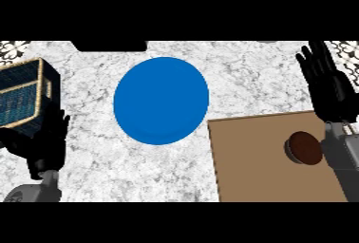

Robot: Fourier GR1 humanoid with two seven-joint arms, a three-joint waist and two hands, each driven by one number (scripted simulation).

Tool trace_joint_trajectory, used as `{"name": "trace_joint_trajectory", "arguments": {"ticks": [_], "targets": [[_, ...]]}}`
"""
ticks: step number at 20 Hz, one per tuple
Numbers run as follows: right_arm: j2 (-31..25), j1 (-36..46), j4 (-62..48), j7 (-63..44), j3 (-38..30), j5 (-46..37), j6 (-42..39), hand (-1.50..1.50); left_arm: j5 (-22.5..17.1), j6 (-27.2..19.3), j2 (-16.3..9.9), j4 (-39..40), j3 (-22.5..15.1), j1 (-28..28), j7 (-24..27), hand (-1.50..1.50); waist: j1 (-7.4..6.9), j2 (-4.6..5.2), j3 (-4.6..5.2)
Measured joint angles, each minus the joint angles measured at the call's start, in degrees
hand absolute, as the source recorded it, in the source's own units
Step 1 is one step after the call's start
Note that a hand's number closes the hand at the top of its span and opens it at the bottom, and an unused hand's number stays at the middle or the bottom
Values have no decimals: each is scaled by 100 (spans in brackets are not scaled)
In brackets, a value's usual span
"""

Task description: Pick the cupcake from the tray and place it in the plate

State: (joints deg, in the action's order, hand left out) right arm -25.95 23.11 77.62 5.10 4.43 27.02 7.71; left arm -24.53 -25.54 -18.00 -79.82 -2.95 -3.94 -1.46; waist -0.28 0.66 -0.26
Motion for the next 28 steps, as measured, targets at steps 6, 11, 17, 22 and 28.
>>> {"name": "trace_joint_trajectory", "arguments": {"ticks": [6,11,17,22,28], "targets": [[188,130,640,135,1156,-180,-1286,150,500,550,-561,-381,-371,-585,222,0,-53,-83,10],[-674,60,793,221,2119,-2166,-1090,-150,711,967,-907,-659,-621,-885,227,0,102,-173,57],[-120,-1432,801,1540,2308,-2403,-317,-150,680,1393,-1217,-939,-557,-993,110,0,112,-98,22],[-159,-2007,1194,2220,1896,-2260,-305,-150,768,1558,-1209,-1174,-503,-1010,-101,0,80,-83,22],[-1090,-2173,2249,1414,1375,-2559,-353,-150,836,1654,-1191,-1185,-401,-1072,-204,0,115,-95,34]]}}
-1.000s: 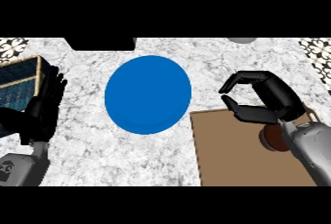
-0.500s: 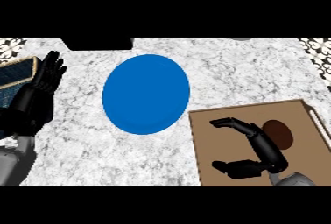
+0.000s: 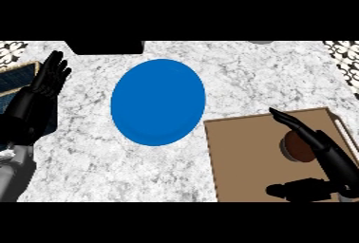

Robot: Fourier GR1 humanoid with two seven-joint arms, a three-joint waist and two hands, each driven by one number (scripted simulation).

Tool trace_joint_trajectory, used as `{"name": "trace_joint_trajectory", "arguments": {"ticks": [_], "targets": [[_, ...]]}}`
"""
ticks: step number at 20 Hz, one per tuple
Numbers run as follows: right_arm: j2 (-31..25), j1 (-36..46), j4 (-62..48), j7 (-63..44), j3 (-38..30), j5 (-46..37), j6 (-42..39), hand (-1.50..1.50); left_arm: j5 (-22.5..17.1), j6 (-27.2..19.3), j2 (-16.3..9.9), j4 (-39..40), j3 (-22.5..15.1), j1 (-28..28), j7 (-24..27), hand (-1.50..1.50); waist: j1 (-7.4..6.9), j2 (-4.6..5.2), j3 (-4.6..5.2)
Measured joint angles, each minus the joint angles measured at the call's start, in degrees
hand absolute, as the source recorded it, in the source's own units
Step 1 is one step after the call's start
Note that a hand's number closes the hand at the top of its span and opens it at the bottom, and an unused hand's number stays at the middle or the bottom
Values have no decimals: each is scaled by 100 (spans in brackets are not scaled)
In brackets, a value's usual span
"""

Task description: Pick the cupcake from the tray and place it in the plate

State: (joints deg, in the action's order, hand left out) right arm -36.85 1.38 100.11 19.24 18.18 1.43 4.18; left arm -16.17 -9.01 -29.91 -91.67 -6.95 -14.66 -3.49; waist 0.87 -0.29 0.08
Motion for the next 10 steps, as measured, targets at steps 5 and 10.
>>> {"name": "trace_joint_trajectory", "arguments": {"ticks": [5,10], "targets": [[-1128,255,321,-1332,-197,-501,-443,-150,43,24,20,-1,-2,-12,-6,0,-24,2,17],[-2056,491,683,-2621,-110,-694,-1338,-150,70,75,49,52,8,-47,3,0,-61,12,18]]}}
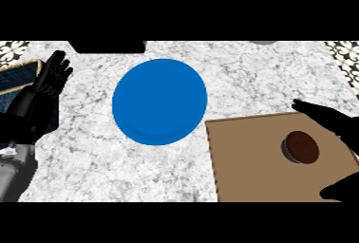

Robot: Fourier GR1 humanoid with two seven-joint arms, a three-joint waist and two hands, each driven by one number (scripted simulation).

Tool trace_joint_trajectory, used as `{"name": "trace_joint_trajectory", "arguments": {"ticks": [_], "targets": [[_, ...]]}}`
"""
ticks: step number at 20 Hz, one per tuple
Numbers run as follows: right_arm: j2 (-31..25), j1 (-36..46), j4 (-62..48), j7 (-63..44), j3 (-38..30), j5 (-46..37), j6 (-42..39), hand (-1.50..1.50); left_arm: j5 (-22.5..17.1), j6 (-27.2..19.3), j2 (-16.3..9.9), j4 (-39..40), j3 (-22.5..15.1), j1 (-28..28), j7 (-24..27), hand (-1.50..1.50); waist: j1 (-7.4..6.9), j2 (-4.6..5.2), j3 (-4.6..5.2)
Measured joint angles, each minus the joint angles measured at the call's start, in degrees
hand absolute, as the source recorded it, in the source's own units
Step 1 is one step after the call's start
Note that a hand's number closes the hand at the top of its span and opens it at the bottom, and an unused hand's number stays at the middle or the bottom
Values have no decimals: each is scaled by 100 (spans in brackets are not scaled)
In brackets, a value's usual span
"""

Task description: Pick the cupcake from the tray and place it in the plate

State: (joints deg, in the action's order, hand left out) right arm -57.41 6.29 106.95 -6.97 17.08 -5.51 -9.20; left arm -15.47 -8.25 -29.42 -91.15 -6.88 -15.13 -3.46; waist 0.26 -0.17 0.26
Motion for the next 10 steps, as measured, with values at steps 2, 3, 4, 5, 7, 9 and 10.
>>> {"name": "trace_joint_trajectory", "arguments": {"ticks": [2,3,4,5,7,9,10], "targets": [[-217,55,62,-381,143,-66,-370,-150,-4,49,19,57,18,-26,38,0,-20,11,-3],[-240,83,89,-574,239,-112,-514,-150,-20,76,9,7,33,-25,-2,0,-38,11,-5],[-268,170,179,-838,296,-86,-697,-150,1,57,31,-5,19,-79,-73,0,-44,13,-9],[-289,246,266,-1078,332,-59,-869,-150,38,63,74,38,17,-43,8,0,-47,15,-11],[-150,348,244,-1406,475,-195,-1074,-150,107,41,148,32,19,-83,-20,0,-55,18,-14],[-1,410,186,-1611,549,-386,-1244,-150,196,29,228,31,26,-76,-26,0,-53,19,-19],[142,511,128,-1721,588,-496,-1326,-150,249,35,276,23,16,-50,-19,0,-57,19,-20]]}}
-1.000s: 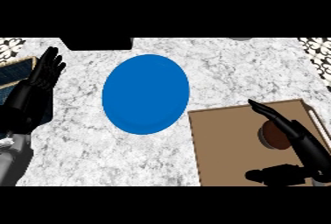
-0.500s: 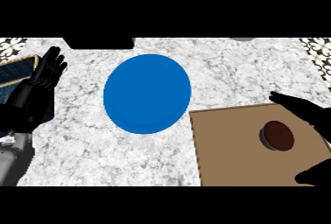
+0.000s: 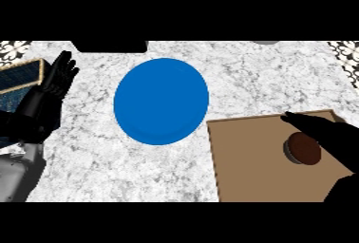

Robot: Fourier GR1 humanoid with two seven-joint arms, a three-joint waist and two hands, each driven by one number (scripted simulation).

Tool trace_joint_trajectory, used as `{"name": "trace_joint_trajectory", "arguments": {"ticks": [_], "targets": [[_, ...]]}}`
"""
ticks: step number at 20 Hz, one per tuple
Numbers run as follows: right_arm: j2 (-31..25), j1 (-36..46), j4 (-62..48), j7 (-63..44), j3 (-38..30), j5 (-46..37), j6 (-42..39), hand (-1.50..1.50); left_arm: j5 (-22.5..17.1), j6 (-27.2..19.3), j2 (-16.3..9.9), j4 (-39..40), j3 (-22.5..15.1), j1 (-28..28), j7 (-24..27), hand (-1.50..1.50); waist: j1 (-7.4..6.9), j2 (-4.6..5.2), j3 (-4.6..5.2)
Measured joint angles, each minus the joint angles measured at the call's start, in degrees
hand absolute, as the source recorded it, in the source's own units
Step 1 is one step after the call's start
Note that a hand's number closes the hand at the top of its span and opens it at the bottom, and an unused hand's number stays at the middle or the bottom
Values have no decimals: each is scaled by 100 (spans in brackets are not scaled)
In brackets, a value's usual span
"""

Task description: Pick the cupcake from the tray and place it in the plate

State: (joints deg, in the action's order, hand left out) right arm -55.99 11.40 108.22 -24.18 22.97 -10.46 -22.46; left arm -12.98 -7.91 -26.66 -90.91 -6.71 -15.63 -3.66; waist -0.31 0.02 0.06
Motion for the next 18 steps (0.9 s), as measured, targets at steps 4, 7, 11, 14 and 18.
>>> {"name": "trace_joint_trajectory", "arguments": {"ticks": [4,7,11,14,18], "targets": [[306,66,-311,-48,-71,-465,-171,-150,29,197,24,22,166,49,1,0,7,0,-4],[521,110,-497,-225,38,-901,-256,-150,102,234,112,105,211,-23,-5,0,15,1,-5],[791,83,-834,-202,8,-1356,-396,-150,150,346,195,89,344,2,-13,0,18,0,-6],[940,-1,-1164,29,-77,-1637,-433,-150,216,377,259,-108,389,66,-146,0,15,-3,-6],[1219,158,-1725,377,-210,-1950,-574,-150,243,590,292,0,575,124,-38,0,7,1,-7]]}}
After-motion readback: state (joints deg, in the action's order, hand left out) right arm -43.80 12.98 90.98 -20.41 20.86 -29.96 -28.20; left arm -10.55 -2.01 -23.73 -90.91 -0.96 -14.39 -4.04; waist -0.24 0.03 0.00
